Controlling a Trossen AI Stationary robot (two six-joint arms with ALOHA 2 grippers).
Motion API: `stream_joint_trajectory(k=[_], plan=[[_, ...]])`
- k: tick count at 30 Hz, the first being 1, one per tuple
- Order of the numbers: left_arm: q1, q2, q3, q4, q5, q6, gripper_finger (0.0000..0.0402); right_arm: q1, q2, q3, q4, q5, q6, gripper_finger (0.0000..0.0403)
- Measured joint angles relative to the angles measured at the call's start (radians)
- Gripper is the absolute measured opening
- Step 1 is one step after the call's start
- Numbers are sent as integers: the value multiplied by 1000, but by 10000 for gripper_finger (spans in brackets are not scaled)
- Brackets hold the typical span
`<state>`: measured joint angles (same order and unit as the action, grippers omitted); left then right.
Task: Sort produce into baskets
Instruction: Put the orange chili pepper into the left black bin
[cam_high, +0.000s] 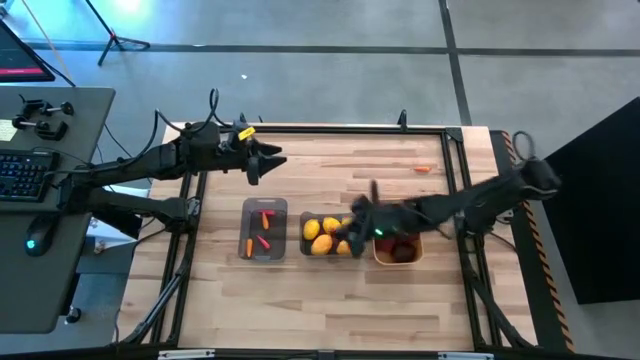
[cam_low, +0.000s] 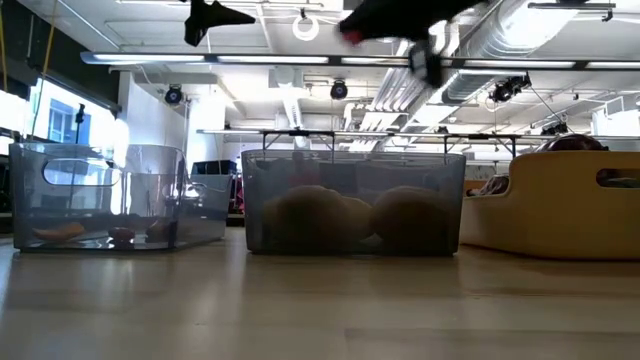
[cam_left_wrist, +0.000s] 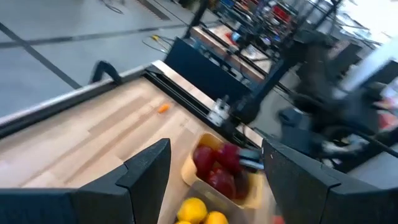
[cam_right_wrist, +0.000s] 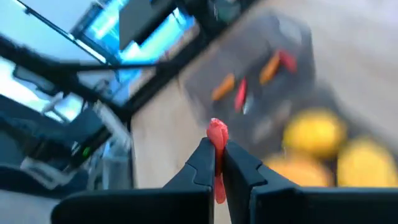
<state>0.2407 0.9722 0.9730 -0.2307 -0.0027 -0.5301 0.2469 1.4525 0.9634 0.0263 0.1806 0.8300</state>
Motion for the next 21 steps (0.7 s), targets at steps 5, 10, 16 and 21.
stream_joint_trajectory(k=[5,10,16,21], plan=[[-7,0,0,-10,36,-6,239,-123,226,4,435,-88,-156,4],[-8,0,0,-3,18,2,239,-188,476,147,640,-153,-185,4],[-8,-1,0,-8,22,10,239,-235,685,395,559,-263,-135,15],[-8,-13,0,-31,44,36,239,-263,740,546,433,-361,-140,81]])
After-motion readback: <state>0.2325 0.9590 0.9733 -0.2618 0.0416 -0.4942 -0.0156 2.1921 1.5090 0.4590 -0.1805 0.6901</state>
